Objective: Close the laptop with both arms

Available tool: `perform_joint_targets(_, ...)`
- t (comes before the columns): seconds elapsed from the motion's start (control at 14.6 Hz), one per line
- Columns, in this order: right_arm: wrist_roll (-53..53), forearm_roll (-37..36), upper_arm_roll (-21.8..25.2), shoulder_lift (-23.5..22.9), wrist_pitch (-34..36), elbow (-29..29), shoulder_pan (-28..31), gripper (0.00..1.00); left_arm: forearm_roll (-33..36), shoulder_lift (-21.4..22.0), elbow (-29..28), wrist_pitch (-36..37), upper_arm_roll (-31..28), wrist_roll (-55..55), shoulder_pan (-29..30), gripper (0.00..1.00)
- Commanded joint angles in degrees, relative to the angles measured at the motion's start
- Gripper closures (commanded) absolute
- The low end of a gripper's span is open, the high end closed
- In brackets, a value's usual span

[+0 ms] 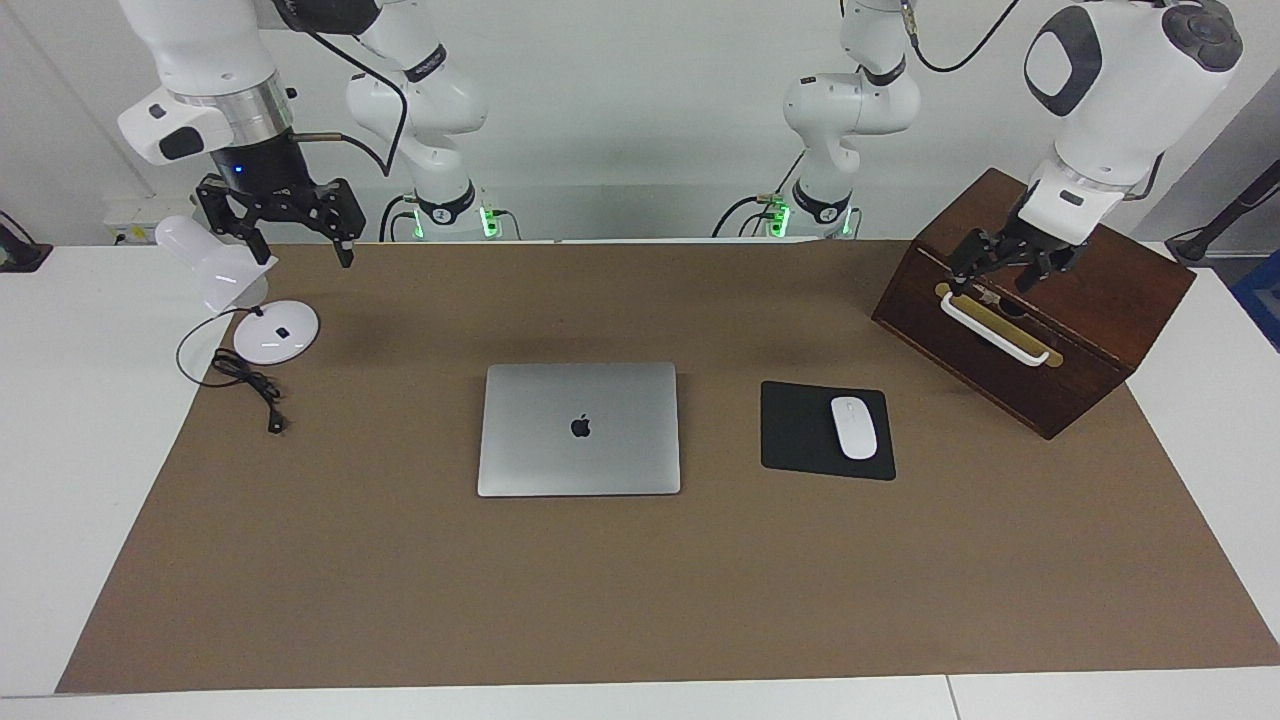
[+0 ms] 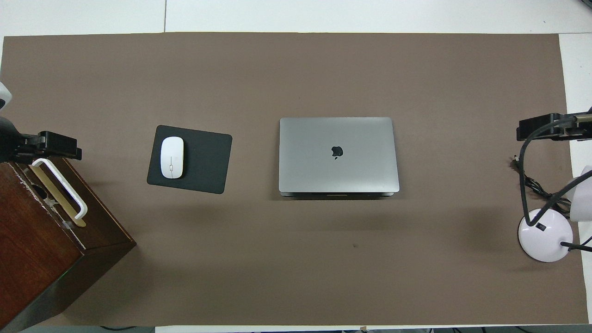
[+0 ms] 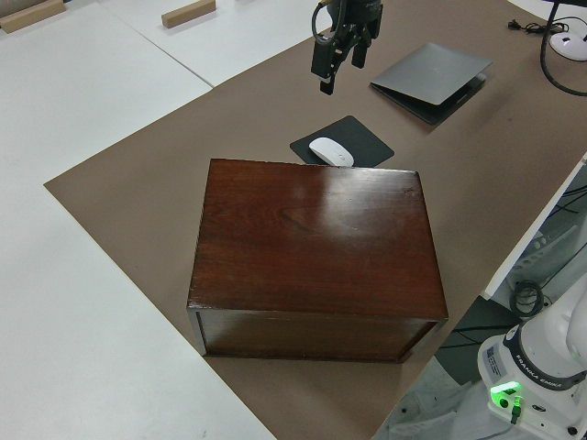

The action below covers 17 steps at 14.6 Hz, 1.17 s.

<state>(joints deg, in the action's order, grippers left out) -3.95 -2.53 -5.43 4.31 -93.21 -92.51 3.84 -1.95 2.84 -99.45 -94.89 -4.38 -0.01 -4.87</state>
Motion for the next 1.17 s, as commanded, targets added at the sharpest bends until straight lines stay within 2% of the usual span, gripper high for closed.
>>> perform_joint_targets(0.0,1.4,-0.2,-0.5,0.3,1.6,0.5,0.2,0.00,0.8,1.3,-1.1,-1.4,0.3,1.2,0.1,0.00)
perform_joint_targets(0.41,1.6,-0.2,-0.2,0.3,2.0,0.8,-1.7,0.00,1.0,0.6,0.8,-1.4,0.3,1.9,0.5,0.00)
perform_joint_targets(0.62,1.6,-0.2,0.5,0.3,2.4,0.8,-2.7,0.00,0.9,0.5,1.1,-3.5,0.3,1.4,0.6,0.00)
perform_joint_targets(0.82,1.6,-0.3,5.1,0.3,2.4,0.8,-6.1,0.00,0.8,0.6,1.2,-3.5,0.3,1.3,0.7,0.00)
perform_joint_targets(1.1,1.6,-0.3,5.7,0.2,2.4,0.8,-6.3,0.00,0.8,0.7,1.6,-2.7,0.3,1.3,0.7,0.00)
